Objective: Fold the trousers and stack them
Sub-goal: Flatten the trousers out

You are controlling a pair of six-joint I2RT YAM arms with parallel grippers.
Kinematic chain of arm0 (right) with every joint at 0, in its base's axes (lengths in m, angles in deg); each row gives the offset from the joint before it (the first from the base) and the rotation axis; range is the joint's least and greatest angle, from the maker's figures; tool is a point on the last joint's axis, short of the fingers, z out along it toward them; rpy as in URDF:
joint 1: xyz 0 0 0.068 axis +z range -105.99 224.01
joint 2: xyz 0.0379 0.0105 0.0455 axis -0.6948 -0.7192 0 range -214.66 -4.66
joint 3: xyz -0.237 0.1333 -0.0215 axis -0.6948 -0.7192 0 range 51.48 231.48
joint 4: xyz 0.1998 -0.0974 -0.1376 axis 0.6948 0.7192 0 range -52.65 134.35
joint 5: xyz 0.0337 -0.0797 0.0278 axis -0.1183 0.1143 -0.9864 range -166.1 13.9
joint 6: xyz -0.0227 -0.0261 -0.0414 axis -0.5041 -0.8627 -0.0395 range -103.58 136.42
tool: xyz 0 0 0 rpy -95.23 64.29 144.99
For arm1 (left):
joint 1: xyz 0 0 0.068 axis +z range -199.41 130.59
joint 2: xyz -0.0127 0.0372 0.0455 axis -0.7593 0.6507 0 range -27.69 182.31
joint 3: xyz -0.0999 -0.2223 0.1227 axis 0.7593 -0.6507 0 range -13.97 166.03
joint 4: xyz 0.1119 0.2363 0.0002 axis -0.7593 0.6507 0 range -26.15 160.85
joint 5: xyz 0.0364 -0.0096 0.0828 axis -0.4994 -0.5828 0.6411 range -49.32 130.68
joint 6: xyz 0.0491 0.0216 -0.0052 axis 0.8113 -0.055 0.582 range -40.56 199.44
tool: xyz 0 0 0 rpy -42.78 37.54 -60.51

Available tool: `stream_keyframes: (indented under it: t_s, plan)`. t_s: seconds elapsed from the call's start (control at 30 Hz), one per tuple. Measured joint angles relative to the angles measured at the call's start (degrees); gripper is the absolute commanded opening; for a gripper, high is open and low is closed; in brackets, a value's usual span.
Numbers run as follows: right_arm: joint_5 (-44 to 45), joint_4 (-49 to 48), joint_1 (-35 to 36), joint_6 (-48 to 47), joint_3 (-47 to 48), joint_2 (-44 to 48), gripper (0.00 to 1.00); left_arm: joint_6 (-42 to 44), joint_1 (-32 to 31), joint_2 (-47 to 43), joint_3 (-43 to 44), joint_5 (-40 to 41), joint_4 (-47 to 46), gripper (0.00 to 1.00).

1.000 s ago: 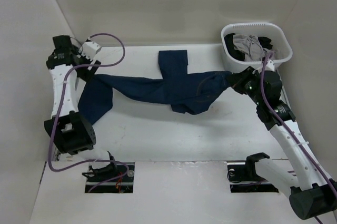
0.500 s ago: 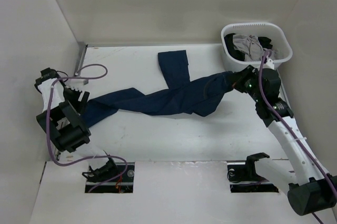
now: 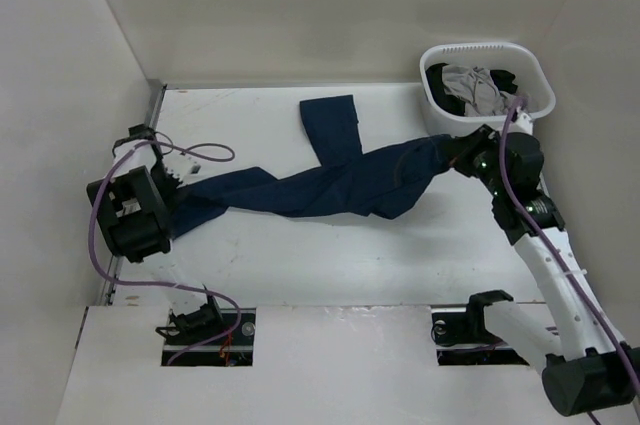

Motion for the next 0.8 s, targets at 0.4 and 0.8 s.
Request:
stream_keyframes:
  t_s: [0.4,0.8]
  plan:
    - [0.3,6.9,-18.2,-6.2,1.2,5.1,0.00,1.7,-13.0,0.0,-0.5,-1.7,-0.8,0.71]
    - [0.5,7.0,-18.1,-8.4,2.4,3.1,0.00,-2.6,-19.2,0.2,0.5,-7.4,2.7,0.67]
